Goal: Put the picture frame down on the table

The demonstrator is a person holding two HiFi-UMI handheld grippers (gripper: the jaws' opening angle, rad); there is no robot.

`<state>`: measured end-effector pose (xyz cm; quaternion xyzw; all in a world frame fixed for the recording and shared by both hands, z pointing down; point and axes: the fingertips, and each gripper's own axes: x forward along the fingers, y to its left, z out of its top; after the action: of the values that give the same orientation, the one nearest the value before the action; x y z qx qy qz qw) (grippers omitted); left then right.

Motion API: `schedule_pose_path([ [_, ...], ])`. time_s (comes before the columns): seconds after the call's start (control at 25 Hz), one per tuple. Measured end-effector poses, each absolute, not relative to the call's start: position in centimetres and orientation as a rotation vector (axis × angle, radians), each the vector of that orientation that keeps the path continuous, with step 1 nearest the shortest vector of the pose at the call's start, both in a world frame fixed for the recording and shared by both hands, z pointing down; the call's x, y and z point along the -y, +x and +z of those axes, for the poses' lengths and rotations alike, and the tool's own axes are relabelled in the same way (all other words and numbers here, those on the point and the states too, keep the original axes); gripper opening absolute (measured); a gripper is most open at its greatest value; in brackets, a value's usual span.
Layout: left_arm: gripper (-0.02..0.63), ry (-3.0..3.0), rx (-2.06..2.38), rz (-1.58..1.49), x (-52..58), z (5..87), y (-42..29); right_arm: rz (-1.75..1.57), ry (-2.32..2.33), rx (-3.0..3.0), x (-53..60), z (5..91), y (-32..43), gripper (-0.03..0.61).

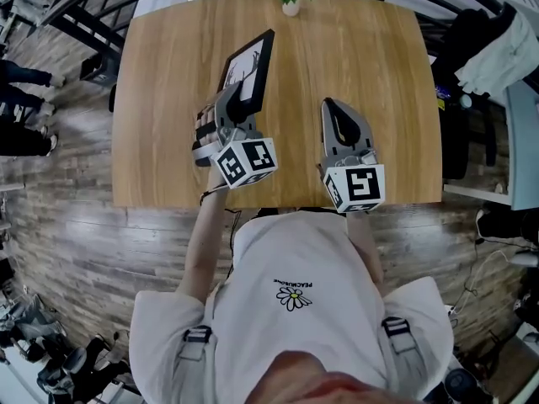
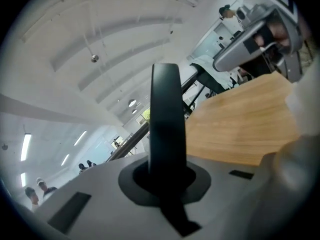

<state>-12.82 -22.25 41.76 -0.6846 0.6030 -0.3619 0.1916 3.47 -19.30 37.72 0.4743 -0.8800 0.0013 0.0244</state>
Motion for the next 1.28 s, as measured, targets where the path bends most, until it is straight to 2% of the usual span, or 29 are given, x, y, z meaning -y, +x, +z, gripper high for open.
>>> schedule_pose_path([
  [0.52, 0.023, -1.935, -1.253, -1.509, 23.5, 52.3, -10.4, 0.034, 1.474, 2.693, 18.8, 38.5, 4.0, -0.006],
  [0.84, 0.023, -1.902, -1.100, -1.651, 22.5, 56.8, -9.4, 0.048, 1.494, 2.675, 18.6, 38.9, 4.7, -0.006],
  [1.28, 0.023, -1.740, -0.884, -1.790, 22.4, 58.6, -8.1, 0.073, 1.468, 2.686, 18.5, 39.3, 4.4, -0.006],
])
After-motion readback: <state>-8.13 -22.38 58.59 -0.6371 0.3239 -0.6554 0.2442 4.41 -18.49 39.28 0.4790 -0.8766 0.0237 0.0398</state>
